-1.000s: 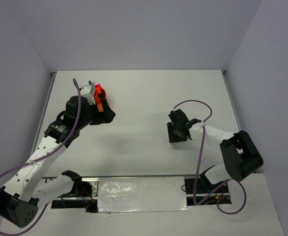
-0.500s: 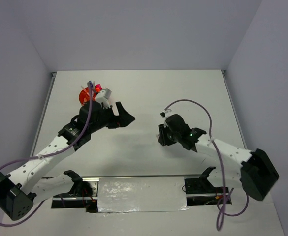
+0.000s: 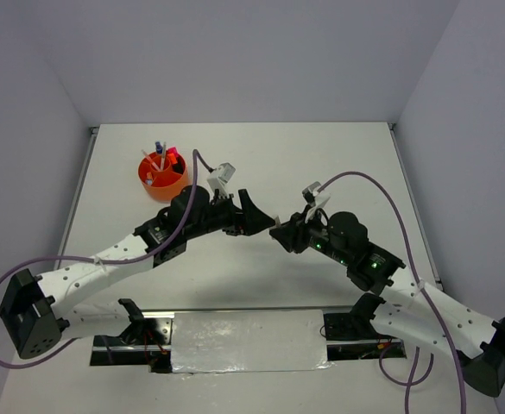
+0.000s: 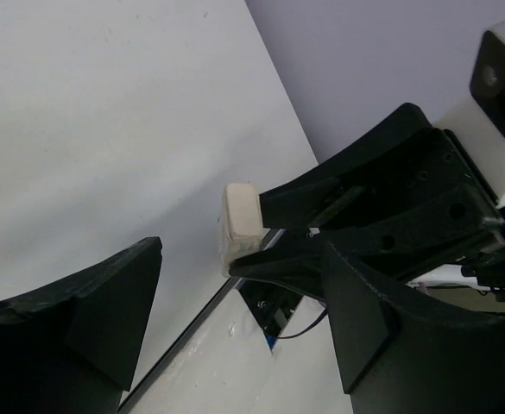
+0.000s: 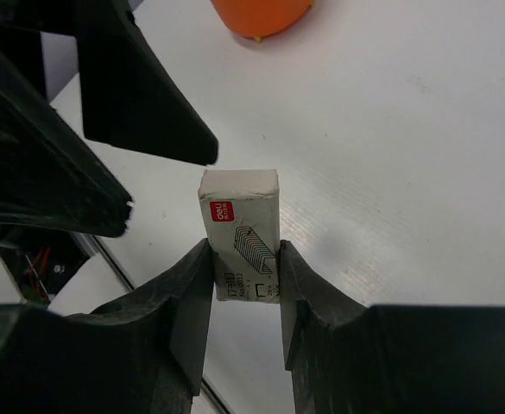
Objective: Sort the stationery into containers
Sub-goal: Pick up the stationery from the center of the board, then place the stationery in the storage box.
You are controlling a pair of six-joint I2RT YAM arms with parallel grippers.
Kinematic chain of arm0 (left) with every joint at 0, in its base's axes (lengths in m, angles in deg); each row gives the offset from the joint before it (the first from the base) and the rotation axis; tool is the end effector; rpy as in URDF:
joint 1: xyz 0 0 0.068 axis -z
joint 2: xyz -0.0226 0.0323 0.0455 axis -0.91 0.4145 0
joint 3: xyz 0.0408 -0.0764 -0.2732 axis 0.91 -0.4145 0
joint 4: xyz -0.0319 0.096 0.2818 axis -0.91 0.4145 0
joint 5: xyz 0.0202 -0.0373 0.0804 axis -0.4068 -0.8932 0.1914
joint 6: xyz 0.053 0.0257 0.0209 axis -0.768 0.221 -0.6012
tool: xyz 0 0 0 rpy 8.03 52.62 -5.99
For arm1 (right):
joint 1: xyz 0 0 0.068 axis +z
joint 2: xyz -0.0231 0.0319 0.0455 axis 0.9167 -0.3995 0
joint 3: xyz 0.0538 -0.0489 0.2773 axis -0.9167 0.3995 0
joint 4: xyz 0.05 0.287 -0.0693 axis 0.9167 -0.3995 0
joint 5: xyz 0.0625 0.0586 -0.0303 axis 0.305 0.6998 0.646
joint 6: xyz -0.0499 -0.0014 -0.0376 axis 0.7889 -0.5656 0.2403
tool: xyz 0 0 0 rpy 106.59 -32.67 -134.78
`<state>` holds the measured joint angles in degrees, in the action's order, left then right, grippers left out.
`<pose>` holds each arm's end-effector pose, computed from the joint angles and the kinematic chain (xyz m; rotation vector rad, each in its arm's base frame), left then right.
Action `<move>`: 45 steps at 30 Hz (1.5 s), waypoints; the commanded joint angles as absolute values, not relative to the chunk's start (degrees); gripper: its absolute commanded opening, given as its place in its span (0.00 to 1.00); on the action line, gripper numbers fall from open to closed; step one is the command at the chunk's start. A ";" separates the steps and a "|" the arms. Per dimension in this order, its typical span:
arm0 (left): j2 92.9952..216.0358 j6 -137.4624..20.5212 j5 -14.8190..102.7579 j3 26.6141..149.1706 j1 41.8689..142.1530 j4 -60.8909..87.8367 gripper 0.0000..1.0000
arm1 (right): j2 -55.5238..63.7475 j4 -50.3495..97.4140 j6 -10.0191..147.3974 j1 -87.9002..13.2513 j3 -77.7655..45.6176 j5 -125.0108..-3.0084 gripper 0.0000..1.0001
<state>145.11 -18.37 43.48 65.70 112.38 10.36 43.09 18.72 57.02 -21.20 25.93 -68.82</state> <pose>0.2112 -0.2358 0.3239 0.0419 1.9745 -1.3341 0.1549 0.1596 0.2882 -0.4737 1.8329 0.8222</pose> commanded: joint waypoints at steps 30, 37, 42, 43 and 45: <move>148.35 -47.88 54.16 78.55 97.09 22.86 0.00 | 56.09 16.66 57.40 -19.69 27.48 -79.11 1.00; 155.40 -73.68 56.00 85.95 85.12 24.30 0.00 | 57.33 15.42 56.52 -19.61 27.65 -78.16 1.00; 152.86 -90.62 54.14 78.76 83.01 11.66 0.00 | 58.21 16.48 55.20 -19.61 29.24 -74.56 1.00; 152.59 -89.14 49.20 77.96 80.13 10.58 0.00 | 58.47 16.05 55.46 -19.61 29.32 -74.55 1.00; 152.32 -88.33 43.55 76.37 77.65 8.82 0.00 | 58.74 14.99 56.51 -19.78 29.24 -75.69 1.00</move>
<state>154.75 -81.97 49.95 77.24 81.17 17.05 57.84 15.46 55.82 -19.82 28.84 -75.79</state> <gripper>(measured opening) 0.305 0.995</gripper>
